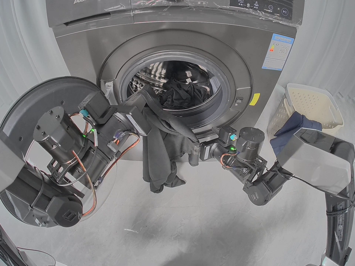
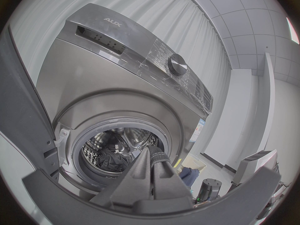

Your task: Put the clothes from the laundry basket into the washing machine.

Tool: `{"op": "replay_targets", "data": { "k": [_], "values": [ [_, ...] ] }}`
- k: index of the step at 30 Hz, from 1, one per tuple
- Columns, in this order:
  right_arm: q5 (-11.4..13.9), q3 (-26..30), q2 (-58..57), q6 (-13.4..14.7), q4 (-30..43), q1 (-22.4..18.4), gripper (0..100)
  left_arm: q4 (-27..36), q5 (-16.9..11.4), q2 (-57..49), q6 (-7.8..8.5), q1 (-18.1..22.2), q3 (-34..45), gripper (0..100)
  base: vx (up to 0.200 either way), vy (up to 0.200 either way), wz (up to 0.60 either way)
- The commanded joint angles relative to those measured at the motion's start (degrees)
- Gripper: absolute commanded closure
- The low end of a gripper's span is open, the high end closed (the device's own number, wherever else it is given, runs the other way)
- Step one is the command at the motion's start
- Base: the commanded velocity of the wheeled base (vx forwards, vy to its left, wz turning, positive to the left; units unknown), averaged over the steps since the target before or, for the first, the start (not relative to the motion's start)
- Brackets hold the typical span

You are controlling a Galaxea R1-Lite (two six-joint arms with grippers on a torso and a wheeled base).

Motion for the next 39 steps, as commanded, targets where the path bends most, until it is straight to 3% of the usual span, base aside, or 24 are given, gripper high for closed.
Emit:
{"op": "replay_targets", "data": {
  "k": [1, 17, 26, 39],
  "values": [
    [0.0, 2.4, -0.6, -0.4, -0.8, -0.6, 0, 0.0, 0.1, 0.1, -0.01, 0.0, 0.0, 100, 0.0, 0.0, 0.0],
    [1.1, 7.2, -6.0, -1.8, -1.8, -5.2, 0, 0.0, 0.6, 0.1, -0.01, 0.0, 0.0, 100, 0.0, 0.0, 0.0],
    [2.5, 10.1, -8.0, -1.9, -2.7, -5.6, 0, 0.0, 0.6, 0.3, -0.01, 0.0, 0.0, 100, 0.0, 0.0, 0.0],
    [3.6, 5.2, -2.9, -1.9, -2.7, -2.1, 0, -0.1, 0.5, 0.1, -0.01, -0.1, 0.2, 100, 0.0, 0.0, 0.0]
  ]
}}
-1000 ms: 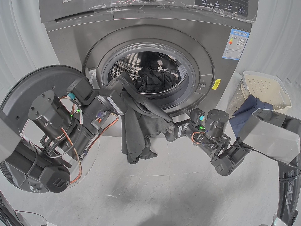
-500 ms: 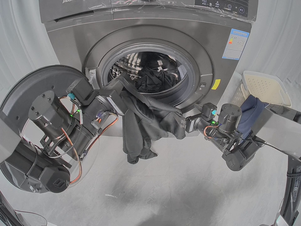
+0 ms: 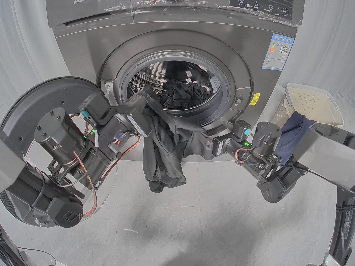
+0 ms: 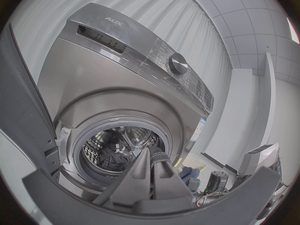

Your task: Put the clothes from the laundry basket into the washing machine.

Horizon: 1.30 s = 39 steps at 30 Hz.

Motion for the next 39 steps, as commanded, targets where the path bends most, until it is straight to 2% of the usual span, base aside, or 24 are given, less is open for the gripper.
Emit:
{"op": "replay_targets", "data": {
  "k": [1, 5, 9, 10, 23, 30, 31, 39],
  "values": [
    [0.8, -1.3, 3.1, 0.0, -0.1, 1.5, 0, -0.1, 0.0, 0.0, -0.03, 0.1, 0.0, 100, 0.0, 0.0, 0.0],
    [2.5, -2.4, 5.3, 0.0, -0.5, 2.1, 0, -0.1, 0.0, -0.1, -0.03, 0.2, -0.2, 100, 0.0, 0.0, 0.0],
    [2.9, -3.3, 6.6, 0.0, -1.7, 2.6, 0, -0.1, 0.0, -0.1, -0.03, 0.2, -0.3, 100, 0.0, 0.0, 0.0],
    [2.9, -3.5, 6.9, 0.0, -2.0, 2.6, 100, -0.1, 0.0, -0.1, -0.03, 0.2, -0.3, 100, 0.0, 0.0, 0.0],
    [3.4, -2.7, 4.8, 0.0, -3.7, 2.6, 100, -0.1, 0.0, 0.0, -0.12, 0.2, -0.1, 100, 0.0, 0.0, 0.0],
    [3.7, 0.6, 3.5, 0.0, -4.3, 3.1, 100, -0.1, 0.0, -0.1, -0.12, 0.2, -0.1, 100, 0.0, 0.0, 0.0],
    [3.7, 0.8, 3.7, -0.1, -4.3, 3.1, 0, -0.1, 0.0, -0.2, -0.12, 0.2, -0.2, 100, 0.0, 0.0, 0.0],
    [4.0, -1.6, 6.3, -0.8, -3.9, 4.3, 0, -0.1, 0.0, -0.2, -0.12, 0.2, -0.3, 100, 0.0, 0.0, 0.0]
  ]
}}
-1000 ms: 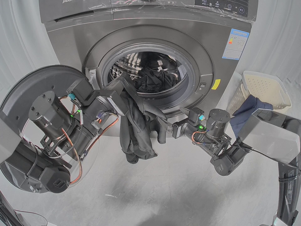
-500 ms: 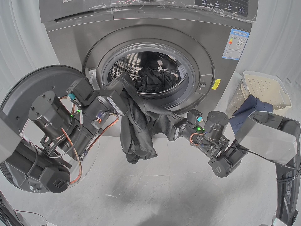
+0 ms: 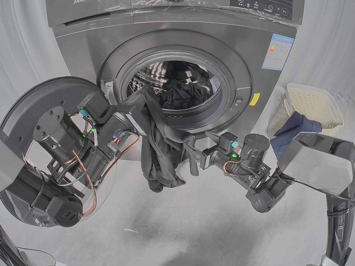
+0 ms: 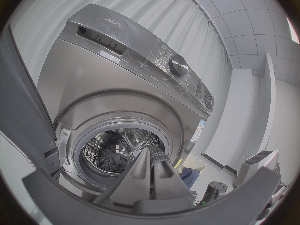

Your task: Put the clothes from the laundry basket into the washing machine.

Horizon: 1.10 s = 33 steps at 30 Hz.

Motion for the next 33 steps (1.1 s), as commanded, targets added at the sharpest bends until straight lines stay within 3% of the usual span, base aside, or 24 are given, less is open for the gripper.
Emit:
{"op": "replay_targets", "data": {
  "k": [1, 11, 21, 22, 28, 33],
  "values": [
    [0.3, -1.6, 1.7, -0.5, 0.4, 0.6, 0, 0.0, 0.0, 0.0, -0.01, 0.0, 0.0, 100, 0.0, 0.0, 0.0],
    [0.4, -2.7, 2.8, -1.3, 0.6, 0.4, 0, 0.0, 0.0, 0.0, -0.01, -0.1, 0.0, 100, 0.0, 0.0, 0.0],
    [0.3, -7.3, 4.0, -0.8, 0.0, 1.6, 0, 0.0, 0.0, 0.1, -0.01, 0.0, 0.1, 100, 0.0, 0.0, 0.0],
    [0.3, -7.3, 4.0, -0.8, -0.1, 1.7, 100, 0.0, 0.0, 0.1, -0.1, 0.0, 0.1, 100, 0.0, 0.0, 0.0],
    [0.2, -6.7, 3.5, -0.8, -0.4, 2.3, 100, 0.0, 0.0, 0.2, -0.1, 0.1, 0.2, 100, 0.0, 0.0, 0.0],
    [0.3, -2.9, -1.2, -0.8, -0.5, 1.0, 100, 0.0, 0.0, 0.6, -0.19, 0.1, 0.4, 100, 0.0, 0.0, 0.0]
  ]
}}
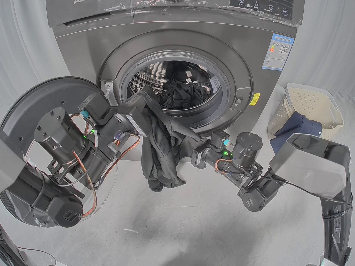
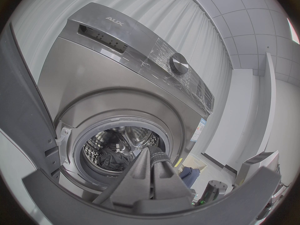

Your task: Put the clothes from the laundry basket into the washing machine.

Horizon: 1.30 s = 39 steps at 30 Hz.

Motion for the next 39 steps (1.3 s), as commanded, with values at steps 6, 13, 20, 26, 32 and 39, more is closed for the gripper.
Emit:
{"op": "replay_targets", "data": {
  "k": [6, 13, 20, 26, 32, 39],
  "values": [
    [0.3, 9.7, -13.0, 0.6, -0.9, -3.5, 100, 0.0, -0.2, 1.5, -0.05, -0.1, 1.1, 100, 0.0, 0.0, 0.0],
    [0.4, 18.2, -20.8, 3.1, -4.2, -3.0, 100, -0.1, -1.2, 1.6, 0.21, -0.7, 4.1, 100, 0.0, 0.0, 0.0],
    [1.7, 27.1, -27.5, 3.8, -5.5, -2.8, 100, 0.0, -4.2, 0.8, 0.91, -0.9, 5.8, 100, 0.0, 0.0, 0.0],
    [2.5, 26.5, -30.1, 4.3, -5.4, -2.7, 100, 0.1, -6.2, 4.6, 0.74, -3.1, 6.5, 0, 0.0, 0.0, 0.0],
    [2.5, 24.7, -31.4, 4.6, -5.2, -2.4, 100, -0.1, -6.2, 11.3, 0.47, -2.8, 4.8, 0, 0.0, 0.0, 0.0],
    [1.1, 23.8, -31.4, 5.0, -4.9, -1.6, 100, -0.2, -6.4, 16.6, 0.39, -2.5, 4.4, 0, 0.0, 0.0, 0.0]
  ]
}}
